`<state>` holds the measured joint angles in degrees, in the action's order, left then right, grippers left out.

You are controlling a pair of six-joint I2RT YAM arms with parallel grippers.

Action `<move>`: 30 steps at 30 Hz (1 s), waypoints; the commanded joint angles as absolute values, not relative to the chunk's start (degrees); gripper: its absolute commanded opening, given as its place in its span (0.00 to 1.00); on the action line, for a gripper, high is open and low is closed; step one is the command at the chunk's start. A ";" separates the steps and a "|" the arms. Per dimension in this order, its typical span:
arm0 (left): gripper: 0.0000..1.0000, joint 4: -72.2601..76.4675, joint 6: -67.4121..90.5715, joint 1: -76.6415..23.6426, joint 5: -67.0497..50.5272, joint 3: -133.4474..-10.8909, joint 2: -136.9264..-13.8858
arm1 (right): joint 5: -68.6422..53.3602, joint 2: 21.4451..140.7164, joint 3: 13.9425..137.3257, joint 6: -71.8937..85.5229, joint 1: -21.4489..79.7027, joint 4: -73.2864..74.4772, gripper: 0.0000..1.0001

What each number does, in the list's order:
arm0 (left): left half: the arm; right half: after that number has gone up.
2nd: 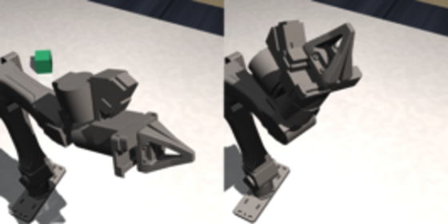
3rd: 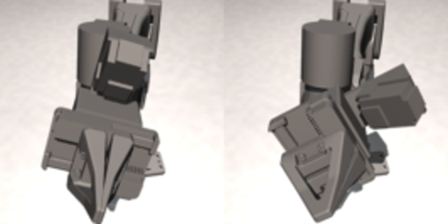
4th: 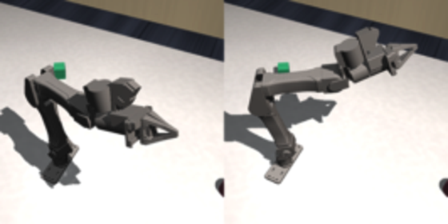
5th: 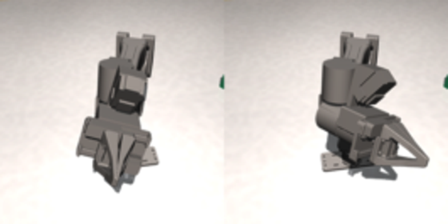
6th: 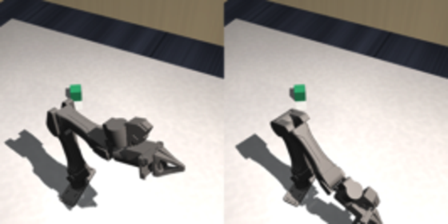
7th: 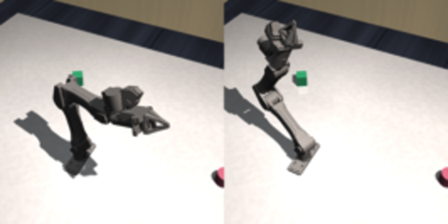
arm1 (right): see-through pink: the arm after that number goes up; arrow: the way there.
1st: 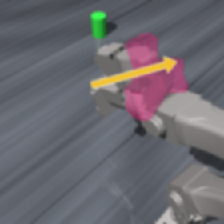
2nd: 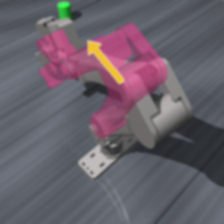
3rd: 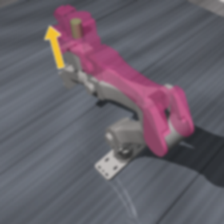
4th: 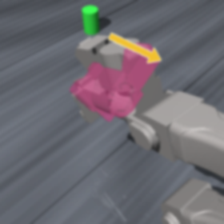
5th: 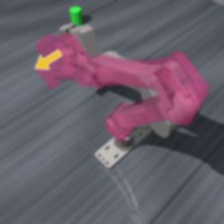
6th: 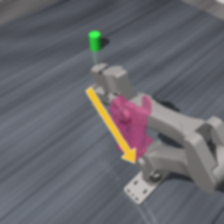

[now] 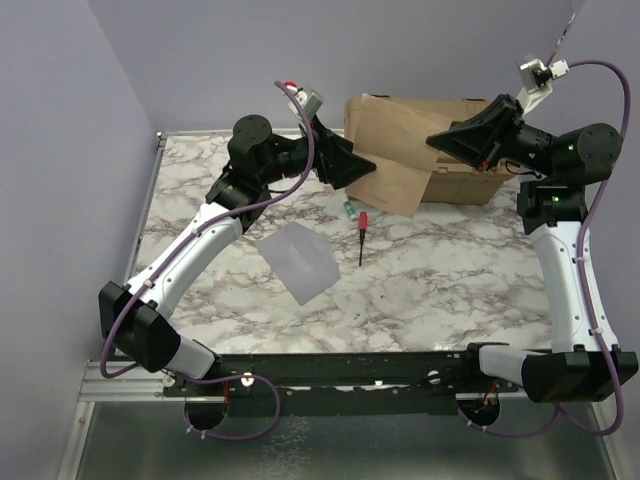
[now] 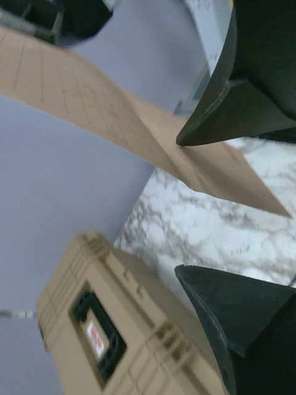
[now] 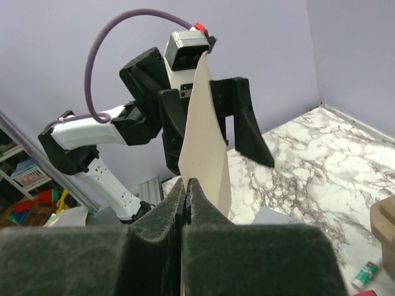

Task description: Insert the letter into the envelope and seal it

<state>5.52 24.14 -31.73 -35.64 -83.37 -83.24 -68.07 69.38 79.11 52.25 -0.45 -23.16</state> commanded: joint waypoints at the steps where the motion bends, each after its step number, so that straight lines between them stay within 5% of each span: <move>1: 0.72 23.08 37.34 -31.38 -48.47 -79.42 -82.46 | -71.94 71.33 82.81 56.79 -0.44 -28.44 0.00; 10: 0.00 29.35 44.65 -30.73 -51.19 -78.73 -83.50 | -73.04 71.85 82.34 57.83 -0.44 -31.34 0.00; 14: 0.00 29.40 44.39 -30.26 -48.87 -78.10 -82.69 | -74.66 70.76 81.30 56.16 -0.44 -31.23 0.03; 20: 0.00 29.44 41.94 -29.22 -48.02 -78.49 -82.38 | -80.96 67.07 78.04 52.35 -0.35 -30.33 0.52; 30: 0.00 28.30 39.31 -28.41 -51.54 -80.13 -81.73 | -69.06 63.73 80.77 34.34 -0.28 -9.35 0.84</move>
<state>27.68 40.60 -28.73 -48.77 -78.61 -83.70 -75.00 63.92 80.20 40.51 -0.40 -16.01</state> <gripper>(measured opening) 0.003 0.824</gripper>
